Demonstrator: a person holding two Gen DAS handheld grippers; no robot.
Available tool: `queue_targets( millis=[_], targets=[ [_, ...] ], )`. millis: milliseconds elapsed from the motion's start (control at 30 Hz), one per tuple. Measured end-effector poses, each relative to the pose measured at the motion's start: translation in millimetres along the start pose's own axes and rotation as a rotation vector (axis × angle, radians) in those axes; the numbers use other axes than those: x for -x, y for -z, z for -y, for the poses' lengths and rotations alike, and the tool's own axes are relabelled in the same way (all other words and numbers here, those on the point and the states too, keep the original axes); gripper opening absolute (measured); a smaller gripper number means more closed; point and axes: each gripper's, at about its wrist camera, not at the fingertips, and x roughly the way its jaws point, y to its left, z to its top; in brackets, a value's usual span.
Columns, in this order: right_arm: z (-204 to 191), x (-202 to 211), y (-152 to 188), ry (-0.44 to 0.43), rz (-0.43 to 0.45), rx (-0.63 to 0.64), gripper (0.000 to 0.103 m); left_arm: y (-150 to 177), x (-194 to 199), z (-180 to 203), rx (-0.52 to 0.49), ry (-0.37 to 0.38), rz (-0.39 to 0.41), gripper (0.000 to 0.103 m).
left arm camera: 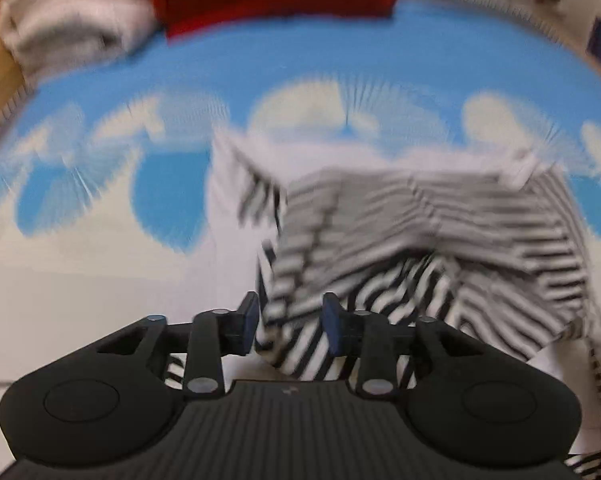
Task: Fold small clothes
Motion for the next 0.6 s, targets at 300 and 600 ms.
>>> queue_targets(
  millis=[300, 600],
  targets=[
    [21.3, 144.7, 24.4, -0.120, 0.216, 0.016, 0.044, 36.2, 145.4, -3.3, 0.037, 0.057, 0.189, 0.054],
    [50.7, 198.7, 123.6, -0.121, 0.245, -0.034, 0.044, 134.9, 225.5, -1.9, 0.085, -0.005, 0.258, 0.054]
  ],
)
